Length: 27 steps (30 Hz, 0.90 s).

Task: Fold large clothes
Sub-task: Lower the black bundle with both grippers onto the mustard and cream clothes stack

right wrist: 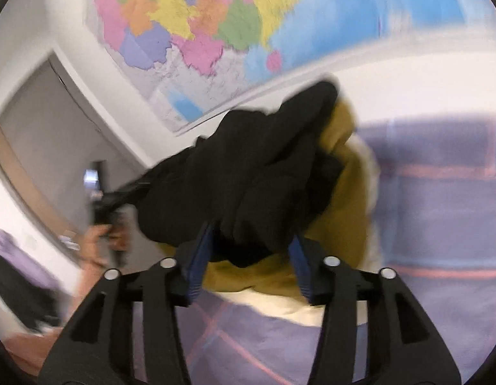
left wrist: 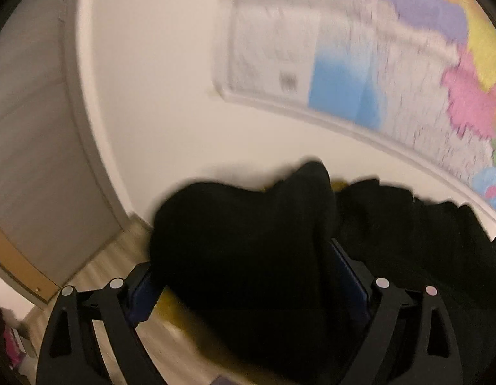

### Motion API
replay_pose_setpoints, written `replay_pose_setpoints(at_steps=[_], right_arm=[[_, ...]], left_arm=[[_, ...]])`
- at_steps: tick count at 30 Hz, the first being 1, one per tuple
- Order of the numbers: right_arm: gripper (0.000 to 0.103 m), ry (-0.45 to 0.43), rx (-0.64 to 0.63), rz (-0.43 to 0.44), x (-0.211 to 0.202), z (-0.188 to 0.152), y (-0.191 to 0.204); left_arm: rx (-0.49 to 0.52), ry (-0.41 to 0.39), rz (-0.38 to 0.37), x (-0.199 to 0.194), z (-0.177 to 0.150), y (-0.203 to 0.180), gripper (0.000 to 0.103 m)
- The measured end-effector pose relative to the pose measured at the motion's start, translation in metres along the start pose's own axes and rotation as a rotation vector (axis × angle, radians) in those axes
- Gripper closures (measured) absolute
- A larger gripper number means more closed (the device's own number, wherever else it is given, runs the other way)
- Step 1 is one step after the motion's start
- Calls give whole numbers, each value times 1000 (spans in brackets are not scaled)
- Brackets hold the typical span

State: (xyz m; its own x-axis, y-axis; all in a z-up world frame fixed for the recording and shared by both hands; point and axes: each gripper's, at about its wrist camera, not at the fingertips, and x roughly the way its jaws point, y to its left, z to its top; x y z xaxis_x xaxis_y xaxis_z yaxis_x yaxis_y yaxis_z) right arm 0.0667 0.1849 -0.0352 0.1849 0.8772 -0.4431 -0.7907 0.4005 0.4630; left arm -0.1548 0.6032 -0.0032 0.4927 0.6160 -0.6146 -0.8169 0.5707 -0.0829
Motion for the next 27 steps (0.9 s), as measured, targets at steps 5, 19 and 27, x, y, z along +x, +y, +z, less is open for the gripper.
replay_pose_setpoints(at_steps=[5, 19, 27], right_arm=[[53, -110, -151, -94, -30, 15, 26], [59, 113, -128, -20, 85, 24, 10], [44, 55, -180, -42, 58, 22, 27]], left_arm=[[-14, -174, -26, -57, -5, 7, 12], [24, 82, -51, 41, -30, -7, 6], [117, -67, -63, -33, -43, -48, 9]])
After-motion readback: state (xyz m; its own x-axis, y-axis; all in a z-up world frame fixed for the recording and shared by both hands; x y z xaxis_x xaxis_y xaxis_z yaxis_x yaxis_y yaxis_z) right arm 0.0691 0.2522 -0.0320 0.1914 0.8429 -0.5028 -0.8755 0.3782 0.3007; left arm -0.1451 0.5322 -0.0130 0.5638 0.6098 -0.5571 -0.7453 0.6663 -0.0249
